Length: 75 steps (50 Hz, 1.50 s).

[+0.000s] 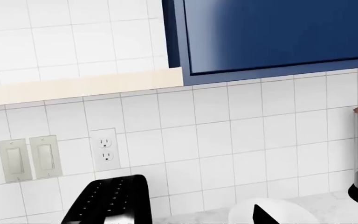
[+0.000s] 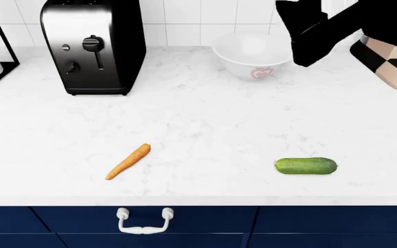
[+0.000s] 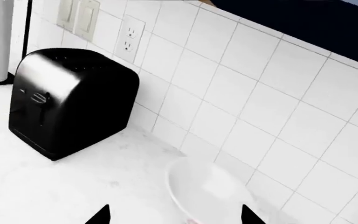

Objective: Place the two vegetables and bowl onto the tray for setting up a vegetable dip station.

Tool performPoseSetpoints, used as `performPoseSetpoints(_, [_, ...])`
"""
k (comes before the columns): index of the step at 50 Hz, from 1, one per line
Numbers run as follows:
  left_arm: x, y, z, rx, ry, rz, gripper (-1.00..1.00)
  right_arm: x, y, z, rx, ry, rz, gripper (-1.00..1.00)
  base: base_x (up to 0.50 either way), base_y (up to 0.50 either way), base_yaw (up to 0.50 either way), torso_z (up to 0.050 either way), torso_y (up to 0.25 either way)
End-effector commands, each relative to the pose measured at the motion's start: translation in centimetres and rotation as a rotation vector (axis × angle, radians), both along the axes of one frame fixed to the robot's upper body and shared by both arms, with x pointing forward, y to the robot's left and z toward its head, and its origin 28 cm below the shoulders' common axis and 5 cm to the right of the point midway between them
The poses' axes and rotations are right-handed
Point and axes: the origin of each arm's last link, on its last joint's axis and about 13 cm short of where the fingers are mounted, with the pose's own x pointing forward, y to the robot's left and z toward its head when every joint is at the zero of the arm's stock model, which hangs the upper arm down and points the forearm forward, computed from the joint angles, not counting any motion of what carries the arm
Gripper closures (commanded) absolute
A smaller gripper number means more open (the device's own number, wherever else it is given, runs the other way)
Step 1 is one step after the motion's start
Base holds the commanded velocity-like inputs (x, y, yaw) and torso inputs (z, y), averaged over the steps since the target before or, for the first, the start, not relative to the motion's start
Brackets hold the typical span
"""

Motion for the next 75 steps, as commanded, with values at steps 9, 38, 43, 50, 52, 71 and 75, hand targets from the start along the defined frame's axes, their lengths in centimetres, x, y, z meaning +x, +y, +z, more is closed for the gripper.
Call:
performPoseSetpoints(9, [0.4, -0.1, -0.3, 0.01, 0.011, 0.002, -1.0, 1.3, -6.3, -3.9, -0.136, 0.241, 0.373, -1.0, 0.0, 0.0, 0.0, 0.0, 0.0])
performPoseSetpoints(38, [0.6, -0.3, -0.7, 0.021, 0.022, -0.003, -1.0, 1.5, -8.6, -4.9, -0.548, 0.592, 0.35, -1.0, 0.0, 0.0, 0.0, 0.0, 0.0])
performPoseSetpoints(43, [0.6, -0.3, -0.8, 0.024, 0.026, -0.004, -1.0, 1.6, -8.5, -4.9, -0.564, 0.605, 0.354, -1.0, 0.0, 0.0, 0.0, 0.0, 0.0])
performPoseSetpoints(50, [0.7, -0.4, -0.8, 0.027, 0.027, -0.006, -1.0, 2.0, -8.5, -5.2, -0.577, 0.612, 0.351, -1.0, 0.0, 0.0, 0.0, 0.0, 0.0])
performPoseSetpoints(52, [0.7, -0.4, -0.8, 0.027, 0.027, -0.006, -1.0, 2.0, -8.4, -5.2, -0.576, 0.61, 0.35, -1.0, 0.0, 0.0, 0.0, 0.0, 0.0])
performPoseSetpoints(71, [0.7, -0.5, -1.0, 0.033, 0.031, -0.01, -1.0, 2.5, -8.0, -6.7, -0.573, 0.649, 0.371, -1.0, 0.0, 0.0, 0.0, 0.0, 0.0])
performPoseSetpoints(75, [0.7, -0.5, -1.0, 0.035, 0.032, -0.011, -1.0, 2.6, -7.8, -7.0, -0.569, 0.649, 0.372, -1.0, 0.0, 0.0, 0.0, 0.0, 0.0])
